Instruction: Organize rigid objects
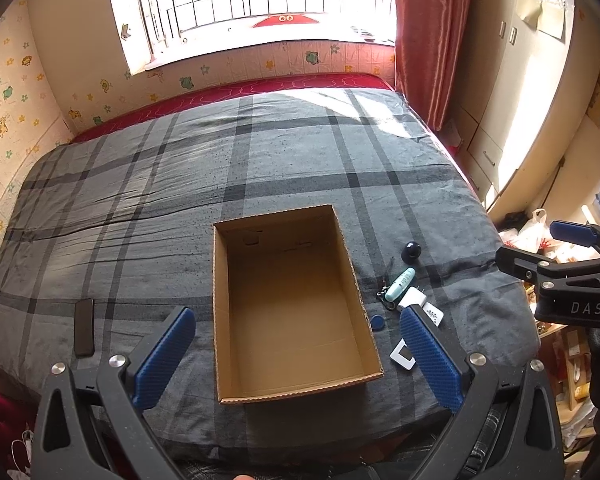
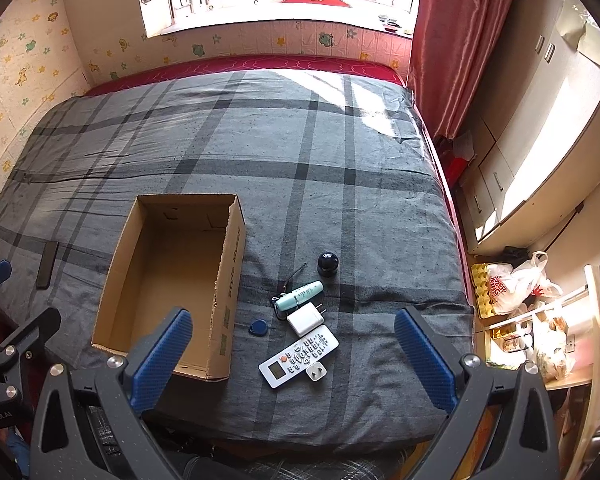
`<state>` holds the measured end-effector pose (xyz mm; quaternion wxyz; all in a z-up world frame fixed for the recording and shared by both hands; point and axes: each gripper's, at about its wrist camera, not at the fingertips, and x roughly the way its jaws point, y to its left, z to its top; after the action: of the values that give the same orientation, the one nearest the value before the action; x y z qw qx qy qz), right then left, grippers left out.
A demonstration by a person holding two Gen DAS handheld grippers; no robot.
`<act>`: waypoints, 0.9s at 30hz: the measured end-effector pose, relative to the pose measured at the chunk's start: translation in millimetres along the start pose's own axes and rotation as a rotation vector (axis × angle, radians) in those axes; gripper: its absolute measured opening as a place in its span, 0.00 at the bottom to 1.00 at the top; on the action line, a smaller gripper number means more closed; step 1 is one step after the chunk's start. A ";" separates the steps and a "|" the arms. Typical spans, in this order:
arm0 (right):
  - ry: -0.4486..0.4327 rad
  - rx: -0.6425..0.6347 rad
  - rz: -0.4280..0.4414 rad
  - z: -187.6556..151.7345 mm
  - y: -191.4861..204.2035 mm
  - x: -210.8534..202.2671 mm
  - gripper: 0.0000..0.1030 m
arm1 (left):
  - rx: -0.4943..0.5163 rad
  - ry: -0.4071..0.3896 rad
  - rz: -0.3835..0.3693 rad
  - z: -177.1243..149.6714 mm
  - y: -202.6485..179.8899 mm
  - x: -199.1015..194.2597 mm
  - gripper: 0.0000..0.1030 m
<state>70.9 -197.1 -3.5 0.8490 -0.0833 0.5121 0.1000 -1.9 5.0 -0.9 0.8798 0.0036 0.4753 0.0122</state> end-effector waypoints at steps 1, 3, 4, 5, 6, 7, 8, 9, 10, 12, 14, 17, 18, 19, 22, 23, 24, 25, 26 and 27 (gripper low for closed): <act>0.001 -0.003 0.001 -0.2 0.1 0.1 1.00 | 0.001 0.000 0.001 0.0 0.1 -0.1 1.00; 0.002 -0.005 -0.002 -0.2 0.6 0.3 1.00 | 0.000 -0.004 0.004 -0.1 1.2 -0.7 1.00; 0.002 -0.004 -0.001 -0.2 0.4 0.3 1.00 | -0.001 -0.006 0.005 0.1 1.8 -1.0 1.00; 0.002 -0.003 0.000 -0.1 0.2 0.1 1.00 | -0.005 -0.007 0.007 0.4 2.7 -1.0 1.00; 0.001 -0.003 -0.002 -0.5 0.5 0.1 1.00 | -0.007 -0.008 0.007 0.6 3.5 -1.1 1.00; 0.000 -0.003 -0.002 -0.7 0.6 0.0 1.00 | -0.009 -0.007 0.006 0.5 3.9 -0.8 1.00; -0.001 -0.003 0.000 -0.4 0.3 0.3 1.00 | -0.010 -0.006 0.006 0.4 4.2 -0.7 1.00; 0.000 -0.001 0.000 -0.6 0.4 0.5 1.00 | -0.010 -0.004 0.008 0.4 4.3 -0.5 1.00; 0.001 -0.002 0.000 -0.6 0.4 0.3 1.00 | -0.009 -0.002 0.010 0.3 4.4 0.1 1.00; 0.002 -0.003 0.002 -1.0 1.1 0.3 1.00 | -0.013 0.000 0.012 -0.2 4.9 0.7 1.00; -0.001 -0.007 0.000 -0.9 2.5 -0.2 1.00 | -0.015 -0.002 0.011 -0.3 5.3 0.6 1.00; -0.001 -0.008 0.001 -0.2 3.8 -0.4 1.00 | -0.015 -0.005 0.008 -1.1 6.4 0.2 1.00; -0.001 -0.009 0.001 0.0 3.6 -0.5 1.00 | -0.013 -0.004 0.007 -1.5 6.4 0.5 1.00; -0.001 -0.008 0.001 0.2 3.4 -0.5 1.00 | -0.013 -0.003 0.006 -1.7 6.5 0.6 1.00; 0.004 -0.004 0.008 0.2 3.6 0.2 1.00 | -0.011 0.000 0.008 -2.8 6.6 1.4 1.00; 0.005 -0.003 0.008 0.3 3.8 0.5 1.00 | -0.010 -0.001 0.010 -2.9 7.0 1.5 1.00; 0.005 -0.004 0.008 0.5 4.4 1.0 1.00 | -0.011 -0.001 0.011 -2.8 7.4 1.5 1.00; 0.005 -0.003 0.008 0.4 4.1 1.5 1.00 | -0.012 -0.001 0.010 -2.9 7.9 1.7 1.00; 0.005 -0.003 0.008 0.5 4.3 1.4 1.00 | -0.013 0.000 0.009 -2.8 8.8 2.1 1.00; 0.005 -0.003 0.009 0.5 4.4 1.4 1.00 | -0.014 0.000 0.010 -2.8 9.4 2.2 1.00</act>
<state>70.8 -192.6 -4.7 0.8471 -0.0824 0.5145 0.1043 -3.2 14.4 -4.2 0.8796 0.0000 0.4753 0.0198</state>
